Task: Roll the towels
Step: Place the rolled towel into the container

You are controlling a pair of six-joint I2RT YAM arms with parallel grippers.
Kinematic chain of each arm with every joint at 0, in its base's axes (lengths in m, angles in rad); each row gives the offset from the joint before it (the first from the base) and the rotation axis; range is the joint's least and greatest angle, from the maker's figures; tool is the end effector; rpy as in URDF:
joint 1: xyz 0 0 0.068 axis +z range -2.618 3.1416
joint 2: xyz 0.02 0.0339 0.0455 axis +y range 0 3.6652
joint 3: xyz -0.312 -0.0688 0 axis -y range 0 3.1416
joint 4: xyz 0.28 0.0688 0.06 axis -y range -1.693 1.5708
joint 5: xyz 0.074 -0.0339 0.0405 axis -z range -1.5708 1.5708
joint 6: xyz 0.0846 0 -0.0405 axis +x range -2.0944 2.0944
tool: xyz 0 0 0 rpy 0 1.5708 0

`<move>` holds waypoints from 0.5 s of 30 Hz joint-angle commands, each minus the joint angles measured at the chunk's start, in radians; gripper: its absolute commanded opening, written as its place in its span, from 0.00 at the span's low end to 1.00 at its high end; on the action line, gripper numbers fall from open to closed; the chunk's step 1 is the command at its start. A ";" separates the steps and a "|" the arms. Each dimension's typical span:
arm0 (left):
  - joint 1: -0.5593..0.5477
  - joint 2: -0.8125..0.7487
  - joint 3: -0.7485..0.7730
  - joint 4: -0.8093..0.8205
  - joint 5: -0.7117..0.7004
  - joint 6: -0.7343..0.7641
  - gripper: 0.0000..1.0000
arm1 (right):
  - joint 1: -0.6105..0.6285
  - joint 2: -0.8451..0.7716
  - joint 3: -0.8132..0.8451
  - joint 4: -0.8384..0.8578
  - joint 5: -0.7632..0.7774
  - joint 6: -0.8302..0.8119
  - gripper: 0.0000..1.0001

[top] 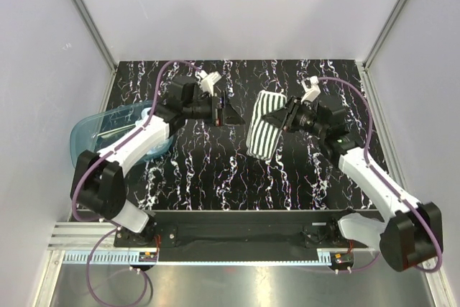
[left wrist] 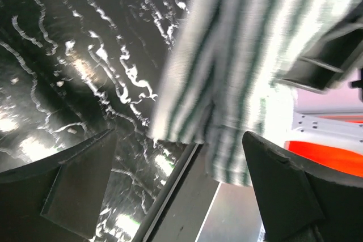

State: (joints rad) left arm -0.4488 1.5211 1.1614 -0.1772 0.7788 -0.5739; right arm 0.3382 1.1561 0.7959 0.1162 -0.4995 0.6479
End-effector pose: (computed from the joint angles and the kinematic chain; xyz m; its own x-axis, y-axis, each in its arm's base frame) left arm 0.3373 -0.2284 0.3141 -0.8499 -0.0196 -0.5266 0.4659 0.4391 -0.7682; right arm 0.2897 0.1448 0.3207 -0.6221 0.3428 -0.7039 -0.4443 0.5857 0.6779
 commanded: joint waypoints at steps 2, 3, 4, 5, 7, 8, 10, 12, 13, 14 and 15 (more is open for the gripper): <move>-0.008 -0.058 -0.057 0.258 0.054 -0.138 0.99 | 0.007 -0.064 0.126 -0.217 -0.037 -0.067 0.22; -0.011 -0.088 -0.052 0.243 0.030 -0.138 0.99 | 0.021 -0.061 0.143 -0.239 -0.024 -0.065 0.21; -0.011 -0.111 -0.046 0.223 0.011 -0.132 0.99 | 0.027 -0.053 0.182 -0.259 -0.014 -0.067 0.21; -0.013 -0.163 -0.037 0.194 -0.040 -0.103 0.99 | 0.035 -0.027 0.206 -0.283 -0.017 -0.065 0.22; -0.013 -0.212 0.025 0.041 -0.099 -0.058 0.99 | 0.064 0.013 0.286 -0.305 -0.020 -0.067 0.22; -0.013 -0.261 0.050 -0.017 -0.175 -0.009 0.99 | 0.074 0.069 0.320 -0.323 -0.031 -0.068 0.21; -0.013 -0.314 0.139 -0.219 -0.281 0.037 0.99 | 0.123 0.135 0.441 -0.352 -0.034 -0.076 0.21; -0.011 -0.401 0.184 -0.383 -0.450 0.100 0.99 | 0.165 0.255 0.581 -0.362 -0.056 -0.083 0.21; -0.010 -0.435 0.202 -0.422 -0.504 0.126 0.99 | 0.206 0.299 0.635 -0.363 -0.089 -0.083 0.21; -0.007 -0.508 0.205 -0.459 -0.612 0.132 0.99 | 0.225 0.394 0.688 -0.363 -0.109 -0.080 0.21; -0.005 -0.547 0.204 -0.503 -0.657 0.140 0.99 | 0.245 0.440 0.794 -0.362 -0.125 -0.076 0.21</move>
State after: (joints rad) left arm -0.4603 1.1072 1.3224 -0.4625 0.3988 -0.5220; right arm 0.5152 1.4792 1.3949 -0.2504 -0.5419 0.5827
